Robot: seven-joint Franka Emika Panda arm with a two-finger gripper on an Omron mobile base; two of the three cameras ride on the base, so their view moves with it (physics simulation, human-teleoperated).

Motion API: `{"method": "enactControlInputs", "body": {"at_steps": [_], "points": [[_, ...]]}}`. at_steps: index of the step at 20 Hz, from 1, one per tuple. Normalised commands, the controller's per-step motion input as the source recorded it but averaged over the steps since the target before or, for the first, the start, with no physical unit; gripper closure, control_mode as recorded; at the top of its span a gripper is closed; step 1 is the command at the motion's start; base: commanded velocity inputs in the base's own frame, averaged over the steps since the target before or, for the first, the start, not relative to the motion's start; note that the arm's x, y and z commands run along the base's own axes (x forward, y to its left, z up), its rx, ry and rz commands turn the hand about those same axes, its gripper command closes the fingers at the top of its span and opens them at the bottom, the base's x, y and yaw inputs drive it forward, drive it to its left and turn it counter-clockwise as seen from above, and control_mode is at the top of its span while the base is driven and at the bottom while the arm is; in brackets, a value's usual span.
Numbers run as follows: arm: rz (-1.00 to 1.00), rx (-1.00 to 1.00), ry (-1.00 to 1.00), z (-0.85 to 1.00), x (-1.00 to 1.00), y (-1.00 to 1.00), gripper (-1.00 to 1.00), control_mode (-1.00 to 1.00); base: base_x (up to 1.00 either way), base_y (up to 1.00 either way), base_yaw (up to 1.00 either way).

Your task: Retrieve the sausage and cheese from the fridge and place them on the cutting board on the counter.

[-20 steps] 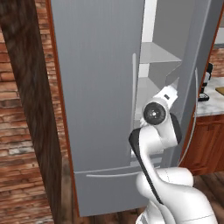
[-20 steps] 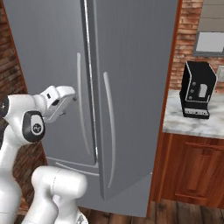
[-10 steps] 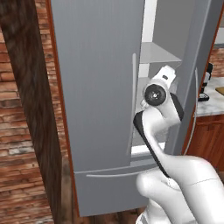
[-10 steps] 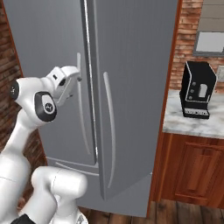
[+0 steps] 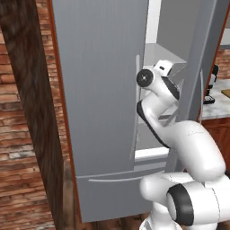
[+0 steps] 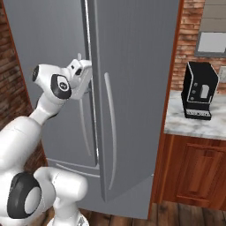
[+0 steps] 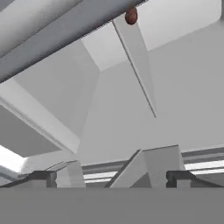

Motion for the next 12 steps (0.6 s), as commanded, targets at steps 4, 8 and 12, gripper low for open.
{"method": "enactControlInputs", "body": {"at_steps": [4,8,12], "points": [[-0.24,-0.11,0.05,-0.05,0.28,-0.9,-1.0,-1.0,0.0,0.0,0.0],[-0.2,0.0,0.22,-0.02,-0.06,-1.0,-1.0,-1.0,0.0,0.0,0.0],[-0.17,0.0,0.27,0.0,-0.37,-1.0,-1.0,-1.0,0.0,0.0,0.0]]}}
